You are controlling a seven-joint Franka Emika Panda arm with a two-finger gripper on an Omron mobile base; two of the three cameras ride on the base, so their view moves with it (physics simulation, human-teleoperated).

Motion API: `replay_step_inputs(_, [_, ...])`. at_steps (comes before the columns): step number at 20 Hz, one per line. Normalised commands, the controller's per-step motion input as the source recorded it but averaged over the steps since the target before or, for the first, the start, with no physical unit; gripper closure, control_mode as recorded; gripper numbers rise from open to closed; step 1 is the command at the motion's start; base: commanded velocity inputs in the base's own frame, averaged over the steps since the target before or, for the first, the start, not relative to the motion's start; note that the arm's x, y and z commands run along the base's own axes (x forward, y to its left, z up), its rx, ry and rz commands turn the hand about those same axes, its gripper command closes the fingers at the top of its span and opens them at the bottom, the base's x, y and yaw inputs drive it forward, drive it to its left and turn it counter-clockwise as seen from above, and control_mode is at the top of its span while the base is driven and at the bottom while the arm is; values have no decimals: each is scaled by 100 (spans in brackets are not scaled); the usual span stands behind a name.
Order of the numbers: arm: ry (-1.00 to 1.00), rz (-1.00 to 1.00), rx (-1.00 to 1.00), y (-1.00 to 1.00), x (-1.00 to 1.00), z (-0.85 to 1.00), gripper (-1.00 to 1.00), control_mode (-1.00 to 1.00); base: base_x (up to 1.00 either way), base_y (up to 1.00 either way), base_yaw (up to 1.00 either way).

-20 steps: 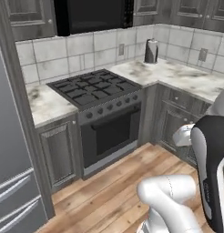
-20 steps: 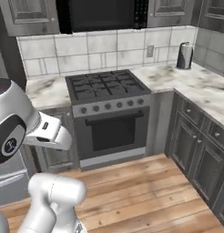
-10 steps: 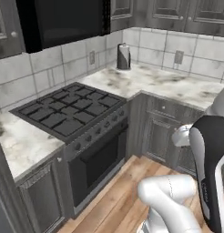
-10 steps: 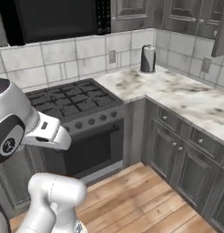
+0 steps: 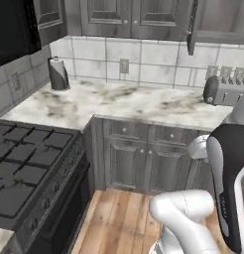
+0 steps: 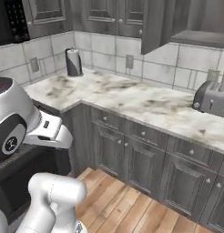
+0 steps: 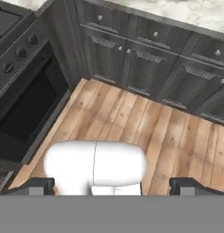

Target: Move the bowls from the cabinet to the plates on the dining table.

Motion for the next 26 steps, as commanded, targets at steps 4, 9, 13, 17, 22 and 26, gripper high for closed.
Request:
replay_step_inputs(4, [0,0,0,0,0,0,-100,100,58,-15,-69])
replay_step_inputs(9, [0,0,0,0,0,0,-100,100,89,0,-50])
replay_step_inputs(13, [0,0,0,0,0,0,-100,100,100,4,-8])
replay_step_inputs(17, [0,0,0,0,0,0,-100,100,61,-23,1])
replay_step_inputs(22, [0,0,0,0,0,0,-100,100,0,-54,-3])
replay_step_inputs(26, [0,0,0,0,0,0,-100,100,0,-41,-11])
